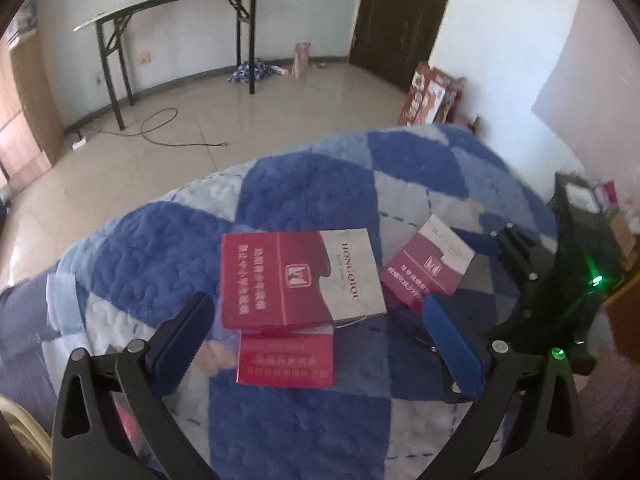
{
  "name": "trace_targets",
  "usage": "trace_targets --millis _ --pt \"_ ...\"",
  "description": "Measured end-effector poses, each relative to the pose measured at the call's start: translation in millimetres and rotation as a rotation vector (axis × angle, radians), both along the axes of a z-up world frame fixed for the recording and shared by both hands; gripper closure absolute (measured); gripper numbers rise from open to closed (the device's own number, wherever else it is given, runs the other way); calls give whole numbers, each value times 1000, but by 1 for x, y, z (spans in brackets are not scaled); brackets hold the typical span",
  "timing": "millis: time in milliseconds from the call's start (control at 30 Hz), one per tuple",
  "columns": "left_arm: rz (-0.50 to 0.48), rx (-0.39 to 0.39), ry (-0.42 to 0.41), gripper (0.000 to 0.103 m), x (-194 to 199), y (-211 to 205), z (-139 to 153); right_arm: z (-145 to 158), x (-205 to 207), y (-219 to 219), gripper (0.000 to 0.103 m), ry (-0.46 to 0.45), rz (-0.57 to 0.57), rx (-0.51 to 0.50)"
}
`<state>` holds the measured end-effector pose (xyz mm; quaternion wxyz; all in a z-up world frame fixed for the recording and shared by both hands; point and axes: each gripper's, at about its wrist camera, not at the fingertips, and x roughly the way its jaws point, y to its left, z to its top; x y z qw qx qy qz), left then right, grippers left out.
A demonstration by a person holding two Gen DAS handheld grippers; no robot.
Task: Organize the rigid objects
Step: 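Grasp the HONGQIQU box with the right tool while the left tool grasps another HONGQIQU box, then carry both HONGQIQU boxes over the yellow basin and open both tools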
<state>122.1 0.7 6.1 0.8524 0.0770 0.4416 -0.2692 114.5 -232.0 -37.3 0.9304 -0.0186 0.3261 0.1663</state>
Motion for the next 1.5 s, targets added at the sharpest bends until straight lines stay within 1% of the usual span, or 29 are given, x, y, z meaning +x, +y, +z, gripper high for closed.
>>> trace_targets --millis 67,200,233,267,333,467,533,567,600,633,667,700,767,867,933,967,1000,1067,1133,1167,1200,1233,1300,1367,1433,1500 --pt "9 23 -1 0 2 -5 -3 1 -1 0 0 -2 -2 3" --pt "33 -1 20 0 13 -13 -8 1 -1 1 0 -4 -3 -7" --pt "36 3 29 0 17 -14 -11 1 -1 2 0 -3 -2 -9" --pt "37 13 36 0 18 -17 -12 1 0 1 0 -1 -3 -10" --pt "39 57 42 0 22 -22 -19 0 1 1 0 3 -3 -12" --pt "45 84 43 0 24 -26 -25 -1 2 2 0 12 -2 -16" --pt "60 87 28 0 24 -25 -25 -1 3 2 0 12 -2 -16" --pt "65 83 25 9 25 -24 -25 -1 2 1 0 10 -2 -15" --pt "71 61 31 14 26 -21 -25 0 2 1 1 9 -2 -13" --pt "80 44 34 13 26 -19 -24 0 2 1 6 7 -4 -14" --pt "83 25 33 14 26 -17 -23 0 2 0 14 3 -17 -20" --pt "74 17 32 14 25 -15 -23 0 2 1 14 2 -27 -32" --pt "81 -3 -8 14 20 -9 -18 0 2 2 15 0 -23 -37" --pt "124 -82 -78 14 -6 23 12 4 0 -6 15 4 2 15" --pt "161 -118 -154 14 -44 65 44 13 -5 -16 15 -3 34 83" --pt "196 -106 -194 14 -68 93 59 19 -8 -18 15 -14 54 106" --pt "225 -92 -216 14 -81 111 67 30 -16 -20 15 -37 88 128" --pt "349 -47 -267 14 -131 179 86 49 -32 -13 15 -76 163 143" --pt "478 0 -263 14 -168 238 88 70 -53 12 15 -116 279 126" --pt "521 19 -261 14 -180 256 85 80 -64 36 15 -121 360 89" --pt "577 53 -251 14 -195 279 80 86 -71 56 15 -122 418 66" --pt "640 78 -238 14 -211 303 71 90 -76 77 15 -117 473 50" --pt "721 82 -175 14 -228 340 47 95 -86 136 15 -73 624 18" --pt "762 73 -136 14 -231 361 29 90 -97 191 15 -38 735 -48" --pt "783 47 -108 14 -223 379 11 78 -116 250 15 -22 852 -149" --pt "788 20 -89 14 -208 386 3 63 -129 291 15 13 923 -206"
